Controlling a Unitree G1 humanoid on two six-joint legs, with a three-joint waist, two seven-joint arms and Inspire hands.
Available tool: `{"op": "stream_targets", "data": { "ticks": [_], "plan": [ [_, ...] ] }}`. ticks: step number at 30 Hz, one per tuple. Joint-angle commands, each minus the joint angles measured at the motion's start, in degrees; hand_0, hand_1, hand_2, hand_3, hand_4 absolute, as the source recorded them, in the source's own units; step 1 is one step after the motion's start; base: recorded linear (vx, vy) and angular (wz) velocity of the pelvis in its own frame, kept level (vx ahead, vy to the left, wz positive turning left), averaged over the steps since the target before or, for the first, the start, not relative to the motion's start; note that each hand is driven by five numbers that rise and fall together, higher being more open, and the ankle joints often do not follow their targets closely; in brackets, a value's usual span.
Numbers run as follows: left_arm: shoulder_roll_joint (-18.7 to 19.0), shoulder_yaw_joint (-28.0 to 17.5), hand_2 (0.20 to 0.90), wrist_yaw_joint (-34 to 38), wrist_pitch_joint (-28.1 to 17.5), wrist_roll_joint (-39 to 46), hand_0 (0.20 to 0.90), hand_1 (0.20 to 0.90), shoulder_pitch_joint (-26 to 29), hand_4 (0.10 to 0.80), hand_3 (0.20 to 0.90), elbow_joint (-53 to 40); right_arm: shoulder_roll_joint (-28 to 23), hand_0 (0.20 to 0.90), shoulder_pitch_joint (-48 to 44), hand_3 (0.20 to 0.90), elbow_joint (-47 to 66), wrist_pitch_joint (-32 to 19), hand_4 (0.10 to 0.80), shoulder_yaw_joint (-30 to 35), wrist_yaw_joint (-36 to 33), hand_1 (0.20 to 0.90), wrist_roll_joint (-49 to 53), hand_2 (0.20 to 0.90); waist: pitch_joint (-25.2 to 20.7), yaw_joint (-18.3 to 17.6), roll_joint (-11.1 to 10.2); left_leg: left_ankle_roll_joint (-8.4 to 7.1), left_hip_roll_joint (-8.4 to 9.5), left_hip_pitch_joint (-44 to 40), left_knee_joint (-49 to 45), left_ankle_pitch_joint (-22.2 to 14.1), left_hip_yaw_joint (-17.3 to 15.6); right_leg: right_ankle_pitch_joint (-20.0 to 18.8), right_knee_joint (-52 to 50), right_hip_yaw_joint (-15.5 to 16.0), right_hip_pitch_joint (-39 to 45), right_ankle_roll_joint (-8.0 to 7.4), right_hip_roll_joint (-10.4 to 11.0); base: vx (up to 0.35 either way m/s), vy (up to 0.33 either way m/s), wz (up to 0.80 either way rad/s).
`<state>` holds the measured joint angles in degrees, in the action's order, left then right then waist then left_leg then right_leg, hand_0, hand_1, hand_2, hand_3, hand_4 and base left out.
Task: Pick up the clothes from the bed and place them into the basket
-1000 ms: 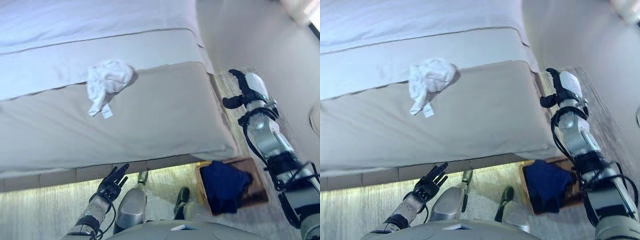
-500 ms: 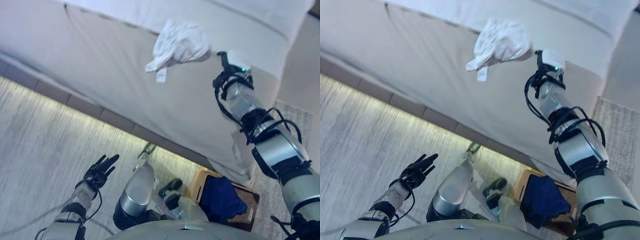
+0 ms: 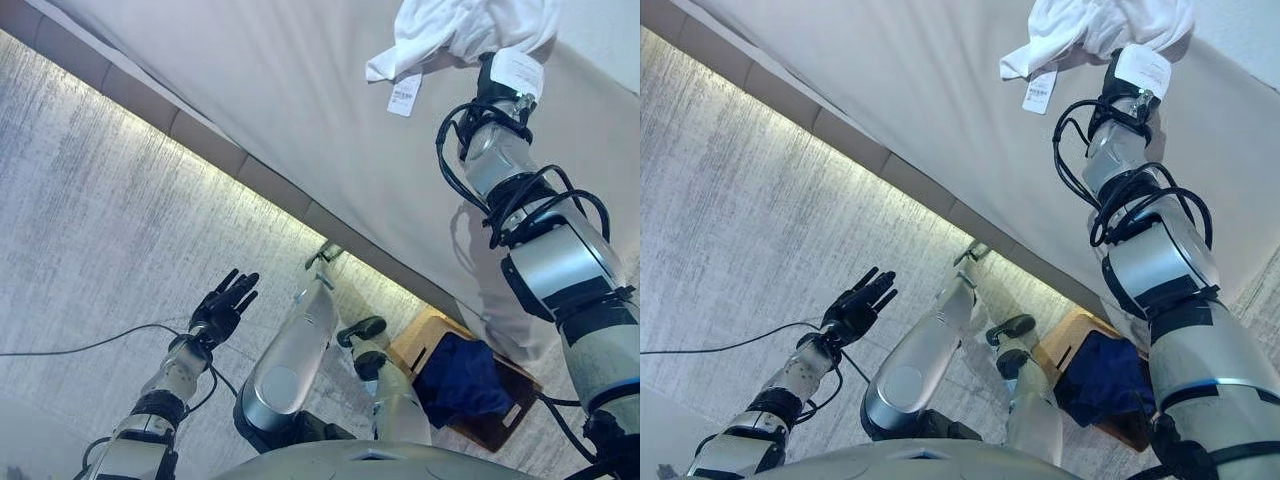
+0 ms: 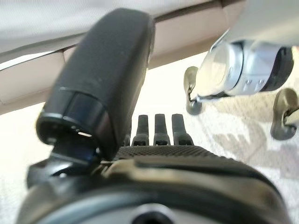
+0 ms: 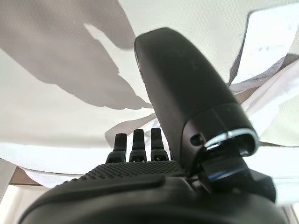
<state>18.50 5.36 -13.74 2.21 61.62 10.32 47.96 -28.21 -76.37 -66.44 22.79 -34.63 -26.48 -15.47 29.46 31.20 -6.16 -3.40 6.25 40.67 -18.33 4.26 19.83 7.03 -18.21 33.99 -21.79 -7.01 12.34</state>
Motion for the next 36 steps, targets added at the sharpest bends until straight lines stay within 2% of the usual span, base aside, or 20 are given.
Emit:
{"op": "stream_targets", "data": {
  "ticks": [1, 4, 8, 11, 15, 18, 22, 28, 36],
  "plan": [
    [1.1, 1.7, 0.9, -2.1, -1.2, 2.4, 0.9, 0.9, -4.7, 0.8, 0.9, 0.5, -2.6, 0.9, -7.7, 0.9, 4.5, -2.2, 0.8, -2.6, -12.0, 0.9, -0.2, 0.9, 0.3, 1.3, 2.4, 6.16, 0.73, -2.1, 1.9, -3.9, -3.6, -3.0, -7.8, 0.6, -3.9, 0.85, 0.8, -0.042, 0.012, 0.09],
    [0.3, 2.2, 0.9, -2.2, -1.2, 1.9, 0.9, 0.9, -5.2, 0.8, 0.9, 0.5, -2.0, 0.9, -8.4, 0.9, 6.3, -4.6, 0.8, -2.2, -15.6, 0.9, 1.8, 0.9, 0.3, 1.4, 2.8, 5.89, 0.67, -1.6, 2.6, -3.2, -3.2, -2.5, -7.9, 0.7, -4.6, 0.91, 0.6, -0.043, 0.007, 0.09],
    [-1.3, 2.3, 0.9, -2.3, -1.9, 2.0, 0.9, 0.9, -5.8, 0.8, 0.9, 1.0, 0.6, 0.9, -7.0, 0.9, 11.5, -10.3, 0.8, 1.5, -19.3, 0.9, 10.0, 0.9, 0.3, 1.2, 3.5, 5.42, 0.22, -2.0, 3.8, -2.6, -3.2, -1.6, -8.2, 0.6, -4.5, 1.16, 0.9, -0.044, 0.024, 0.07],
    [-2.2, 2.2, 0.9, -2.2, -2.4, 1.8, 0.9, 0.9, -5.3, 0.8, 0.9, 1.3, 2.3, 0.9, -6.4, 0.9, 14.2, -11.2, 0.8, 3.1, -21.6, 0.9, 5.2, 0.9, 0.3, 1.1, 3.9, 5.33, 0.15, -2.7, 4.0, -2.7, -3.4, -1.1, -8.6, 0.6, -3.9, 1.35, 1.4, -0.023, 0.017, -0.01],
    [-2.9, 2.2, 0.9, -1.9, -2.7, 2.4, 0.9, 0.9, -4.8, 0.8, 0.9, 1.1, 2.1, 0.9, -7.1, 0.9, 17.5, -9.9, 0.8, 1.7, -21.8, 0.9, -5.4, 0.9, 0.3, 1.0, 4.2, 5.18, 0.02, -3.6, 3.9, -2.7, -3.6, -0.7, -8.4, 0.3, -2.8, 1.44, 1.4, -0.019, 0.017, 0.0],
    [-2.6, 2.1, 0.9, -1.9, -2.3, 2.4, 0.9, 0.9, -4.6, 0.8, 0.9, 1.1, 1.6, 0.9, -8.0, 0.9, 18.1, -7.6, 0.8, -0.5, -19.5, 0.9, -6.7, 0.9, 0.3, 1.3, 4.1, 4.96, 0.03, -4.4, 3.8, -2.9, -3.6, -0.7, -7.9, 0.2, -1.7, 1.46, 1.5, 0.0, 0.0, 0.0],
    [-1.7, 1.6, 0.9, -2.6, -1.7, 2.2, 0.9, 0.9, -4.4, 0.8, 0.9, 1.7, 0.5, 0.9, -9.4, 0.9, 15.6, -3.2, 0.8, -5.2, -13.0, 0.9, -8.0, 0.9, 0.3, 1.9, 3.4, 4.84, 0.01, -5.2, 3.4, -3.3, -3.3, -0.6, -7.1, 0.6, -0.1, 1.65, 1.3, 0.0, -0.017, 0.01],
    [0.2, 0.3, 0.9, -3.3, -0.7, 1.2, 0.9, 0.9, -4.8, 0.8, 0.9, 2.1, -0.4, 0.9, -11.6, 0.9, 11.6, 0.7, 0.8, -8.5, -4.5, 0.9, -8.1, 0.9, 0.3, 3.0, 2.3, 4.75, -0.23, -5.9, 3.5, -3.4, -2.6, -1.1, -6.6, 1.4, 1.9, 1.6, 0.7, 0.029, -0.056, 0.04],
    [2.3, -1.5, 0.9, -4.8, 0.8, 0.4, 0.9, 0.9, -5.6, 0.8, 0.9, 2.4, 0.1, 0.9, -15.6, 0.9, 4.2, 3.4, 0.8, -11.5, 5.2, 0.9, -4.6, 0.9, 0.3, 5.1, 1.8, 4.55, -0.13, -6.2, 3.9, -3.0, -1.7, -1.1, -6.1, 2.8, 3.7, 1.57, 0.2, 0.036, -0.015, 0.06]
  ]
}}
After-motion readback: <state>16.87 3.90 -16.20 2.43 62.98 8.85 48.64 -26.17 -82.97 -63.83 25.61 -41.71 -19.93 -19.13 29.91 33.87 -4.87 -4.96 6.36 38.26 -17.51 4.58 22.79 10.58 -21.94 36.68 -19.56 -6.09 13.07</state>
